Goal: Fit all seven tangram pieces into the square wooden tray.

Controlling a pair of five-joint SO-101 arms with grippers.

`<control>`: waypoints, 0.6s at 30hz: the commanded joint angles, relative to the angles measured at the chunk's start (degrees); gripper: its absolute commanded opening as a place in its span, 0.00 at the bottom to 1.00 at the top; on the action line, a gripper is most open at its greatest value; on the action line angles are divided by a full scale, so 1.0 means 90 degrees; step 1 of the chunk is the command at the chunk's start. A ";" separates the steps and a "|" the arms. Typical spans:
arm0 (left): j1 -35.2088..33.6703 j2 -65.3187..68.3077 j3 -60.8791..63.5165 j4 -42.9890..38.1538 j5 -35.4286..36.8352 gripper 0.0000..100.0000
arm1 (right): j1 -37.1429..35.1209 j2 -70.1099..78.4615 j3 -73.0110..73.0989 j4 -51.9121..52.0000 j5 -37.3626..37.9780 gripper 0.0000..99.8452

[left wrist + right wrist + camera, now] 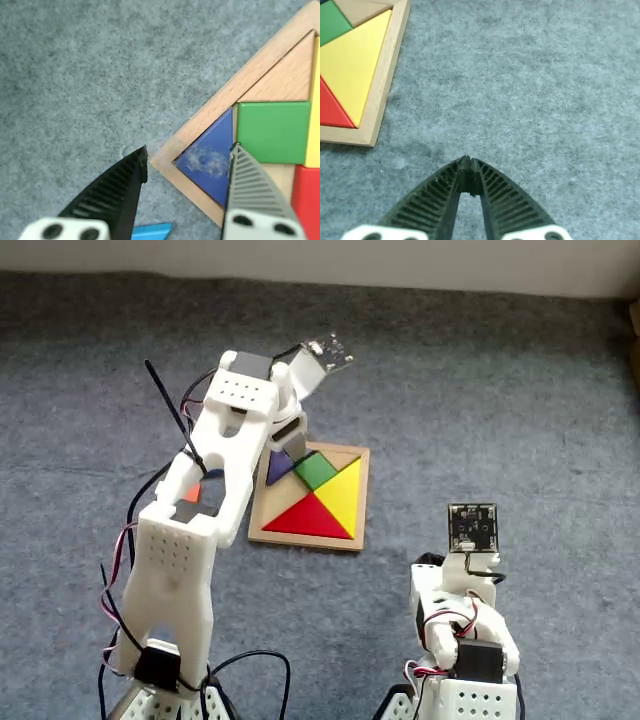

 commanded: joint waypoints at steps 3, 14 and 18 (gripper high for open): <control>-0.0044 -0.0142 -0.0278 -0.0049 0.0078 0.26 | 0.0103 -0.0024 0.0669 0.0024 -0.0029 0.01; -0.0190 -0.1070 -0.0317 0.1006 0.0537 0.26 | 0.0103 -0.0034 0.0669 0.0024 -0.0029 0.01; -0.0444 -0.1470 -0.0317 0.1768 0.0547 0.26 | 0.0103 -0.0034 0.0669 0.0024 -0.0029 0.01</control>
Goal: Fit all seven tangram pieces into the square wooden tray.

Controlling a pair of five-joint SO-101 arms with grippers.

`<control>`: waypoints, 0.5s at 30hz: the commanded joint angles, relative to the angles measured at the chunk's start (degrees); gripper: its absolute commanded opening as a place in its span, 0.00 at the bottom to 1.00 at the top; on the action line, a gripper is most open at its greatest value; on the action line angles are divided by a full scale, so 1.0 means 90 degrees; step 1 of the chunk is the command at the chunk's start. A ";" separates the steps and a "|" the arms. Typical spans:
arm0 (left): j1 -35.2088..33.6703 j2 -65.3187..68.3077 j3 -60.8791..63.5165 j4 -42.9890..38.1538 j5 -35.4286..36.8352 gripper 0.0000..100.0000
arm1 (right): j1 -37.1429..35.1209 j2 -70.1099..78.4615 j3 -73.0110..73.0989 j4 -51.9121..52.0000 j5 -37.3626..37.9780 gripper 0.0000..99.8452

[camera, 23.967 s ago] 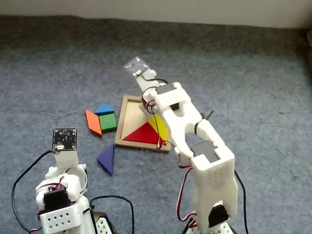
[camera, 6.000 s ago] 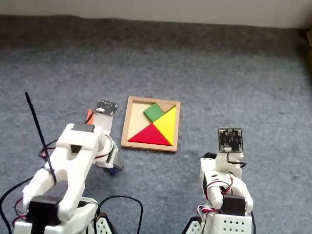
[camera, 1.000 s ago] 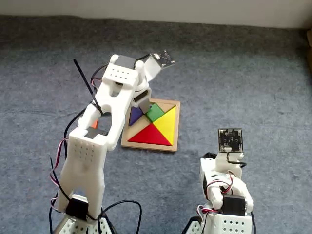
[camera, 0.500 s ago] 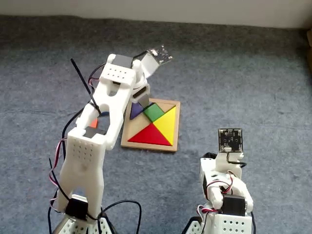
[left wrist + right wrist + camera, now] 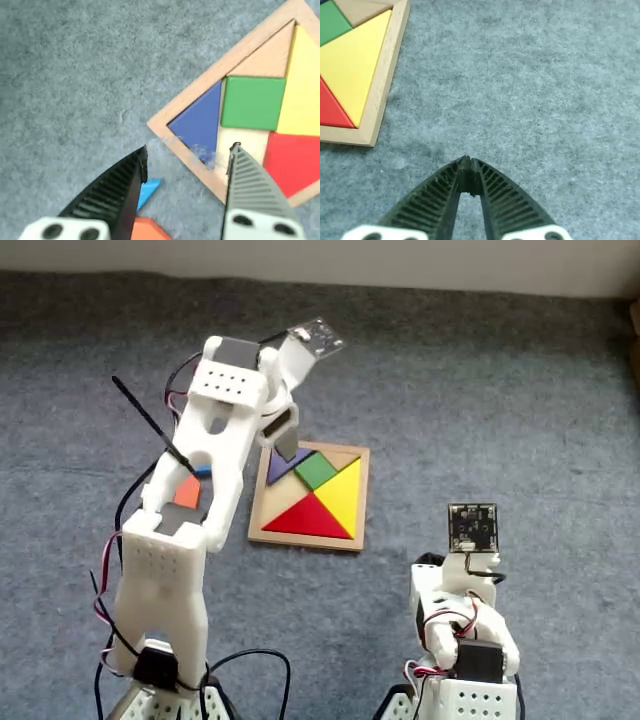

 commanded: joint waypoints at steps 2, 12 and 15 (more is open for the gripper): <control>-0.0474 -0.0728 -0.0269 0.0615 0.0352 0.26 | 0.0103 -0.0034 0.0669 0.0024 -0.0029 0.01; -0.1968 -0.0777 -0.0142 0.1114 0.0508 0.26 | 0.0103 -0.0034 0.0669 0.0024 -0.0029 0.01; -0.2242 -0.0767 0.0288 0.1074 0.0498 0.26 | 0.0103 -0.0034 0.0669 0.0024 -0.0029 0.01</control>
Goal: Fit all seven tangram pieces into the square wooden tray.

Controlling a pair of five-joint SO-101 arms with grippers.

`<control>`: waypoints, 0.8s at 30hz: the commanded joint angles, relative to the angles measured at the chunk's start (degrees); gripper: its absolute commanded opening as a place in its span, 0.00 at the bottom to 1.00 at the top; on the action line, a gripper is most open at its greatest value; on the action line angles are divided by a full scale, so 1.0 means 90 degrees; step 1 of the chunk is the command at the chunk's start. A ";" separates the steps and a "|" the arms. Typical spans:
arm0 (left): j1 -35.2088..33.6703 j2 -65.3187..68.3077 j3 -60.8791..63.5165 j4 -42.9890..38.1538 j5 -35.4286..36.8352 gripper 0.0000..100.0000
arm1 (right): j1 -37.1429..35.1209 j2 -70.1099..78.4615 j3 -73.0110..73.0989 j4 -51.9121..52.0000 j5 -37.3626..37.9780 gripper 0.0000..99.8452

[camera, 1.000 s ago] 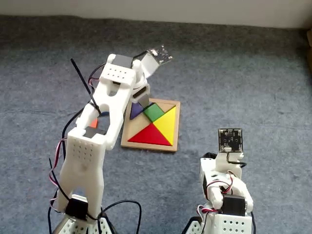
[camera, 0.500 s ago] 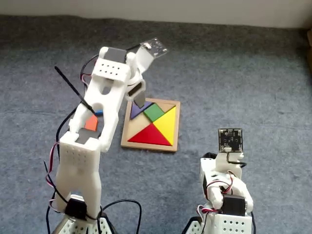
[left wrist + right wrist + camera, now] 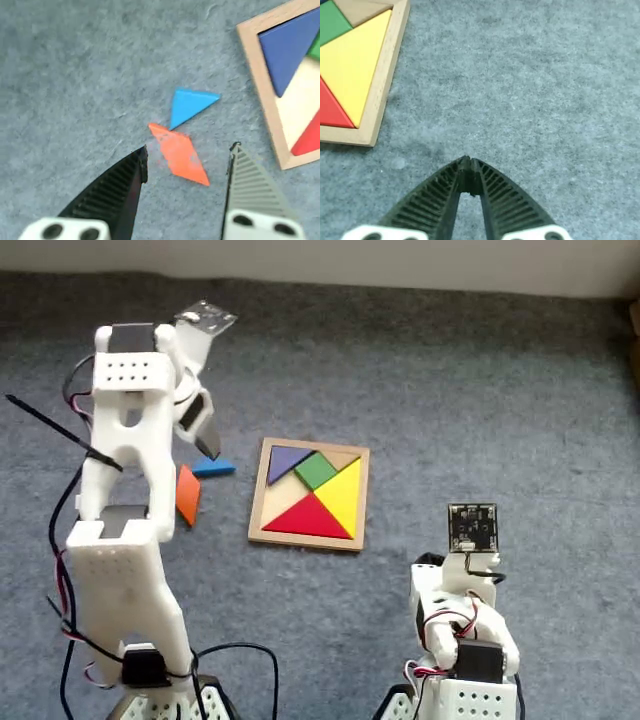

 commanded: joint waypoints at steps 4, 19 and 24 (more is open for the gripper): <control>-0.0317 -0.0366 0.0972 -0.0088 0.0020 0.26 | 0.0103 -0.0034 0.0669 0.0024 -0.0029 0.01; -0.0396 -0.0366 0.3619 -0.2139 0.0049 0.25 | 0.0112 -0.0034 0.0669 0.0024 -0.0029 0.01; -0.0357 -0.0415 0.3619 -0.2139 0.0049 0.11 | 0.0249 -0.0044 0.0669 0.0015 -0.0029 0.01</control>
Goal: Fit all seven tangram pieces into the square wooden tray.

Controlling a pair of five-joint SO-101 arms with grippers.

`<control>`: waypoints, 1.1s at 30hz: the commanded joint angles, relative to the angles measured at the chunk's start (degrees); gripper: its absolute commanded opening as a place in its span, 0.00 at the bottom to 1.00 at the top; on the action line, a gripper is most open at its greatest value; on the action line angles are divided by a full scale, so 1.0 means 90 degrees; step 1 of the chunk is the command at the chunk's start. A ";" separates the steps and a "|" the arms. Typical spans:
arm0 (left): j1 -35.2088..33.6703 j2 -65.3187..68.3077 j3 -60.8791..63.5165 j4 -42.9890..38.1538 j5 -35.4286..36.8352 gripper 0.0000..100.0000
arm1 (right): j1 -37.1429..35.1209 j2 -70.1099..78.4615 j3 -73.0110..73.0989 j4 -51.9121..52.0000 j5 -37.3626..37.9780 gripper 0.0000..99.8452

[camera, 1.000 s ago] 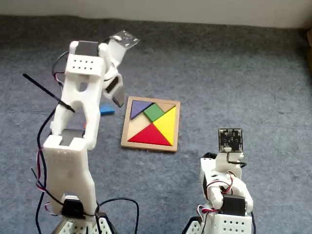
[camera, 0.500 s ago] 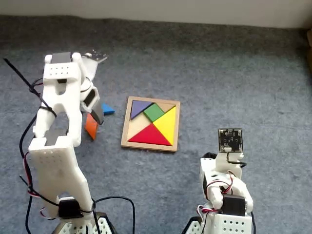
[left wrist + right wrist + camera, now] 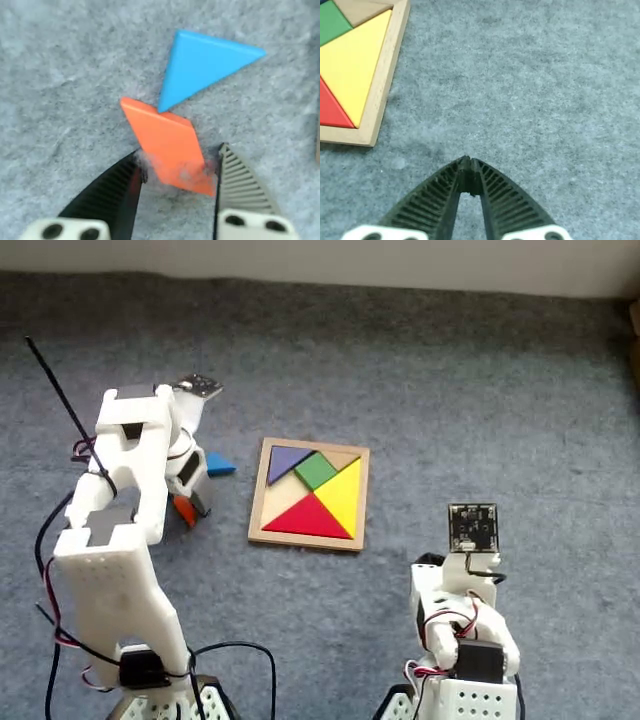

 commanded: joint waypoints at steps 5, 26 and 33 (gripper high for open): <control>0.0044 -0.0259 -0.0005 -0.0059 0.0029 0.05 | 0.0230 -0.0044 0.0669 0.0015 -0.0029 0.01; 0.2056 -0.2125 0.0063 0.0938 0.2833 0.05 | 0.0230 -0.0044 0.0669 0.0015 -0.0029 0.01; 0.2574 -0.2125 0.0063 0.0703 0.2901 0.05 | 0.0230 -0.0044 0.0669 0.0015 -0.0029 0.01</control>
